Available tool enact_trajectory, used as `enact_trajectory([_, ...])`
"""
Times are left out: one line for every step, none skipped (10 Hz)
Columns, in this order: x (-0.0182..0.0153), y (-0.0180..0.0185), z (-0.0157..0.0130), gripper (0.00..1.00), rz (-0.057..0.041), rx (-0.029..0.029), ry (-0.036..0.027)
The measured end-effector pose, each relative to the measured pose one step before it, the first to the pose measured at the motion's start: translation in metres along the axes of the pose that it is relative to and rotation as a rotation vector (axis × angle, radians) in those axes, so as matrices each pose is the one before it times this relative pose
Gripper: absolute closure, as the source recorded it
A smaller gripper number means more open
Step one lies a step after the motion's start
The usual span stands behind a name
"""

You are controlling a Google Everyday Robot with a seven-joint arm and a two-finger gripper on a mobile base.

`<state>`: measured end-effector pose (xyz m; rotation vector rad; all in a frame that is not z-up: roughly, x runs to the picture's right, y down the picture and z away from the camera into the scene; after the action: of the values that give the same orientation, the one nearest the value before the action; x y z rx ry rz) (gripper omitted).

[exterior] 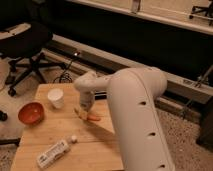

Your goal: Drag the pepper across the table

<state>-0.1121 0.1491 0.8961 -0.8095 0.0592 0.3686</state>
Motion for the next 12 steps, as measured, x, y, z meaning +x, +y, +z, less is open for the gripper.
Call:
enact_trajectory([0.00422,-0.00182,0.00013,0.6,0.01145,0.00192,-0.00086])
enact_trajectory([0.00367,-0.00219,0.00014,0.6,0.01092,0.00222,-0.00142])
enact_trajectory([0.00293,-0.00191,-0.00034,0.6,0.00641,0.00268,0.00004])
enact_trajectory([0.00517,-0.00385,-0.0005,0.6,0.01137,0.00483,0.00018])
enact_trajectory([0.00329,-0.00249,-0.0004,0.6,0.00731,0.00293,0.00004])
enact_trajectory([0.00541,-0.00451,-0.00111,0.6,0.01008,0.00623,0.00082])
enact_trajectory([0.00354,-0.00323,-0.00118,0.6,0.00601,0.00495,0.0002])
enact_trajectory([0.00436,-0.00388,-0.0015,0.6,0.0075,0.00563,0.0004])
enact_trajectory([0.00303,-0.00273,-0.00105,0.6,0.00586,0.00379,-0.0003])
enact_trajectory([0.00424,-0.00368,-0.00125,0.6,0.00843,0.00513,-0.00074])
enact_trajectory([0.0031,-0.00227,-0.00047,0.6,0.00671,0.00242,-0.00008])
enact_trajectory([0.00246,-0.00179,-0.00054,0.6,0.00543,0.00203,-0.00008])
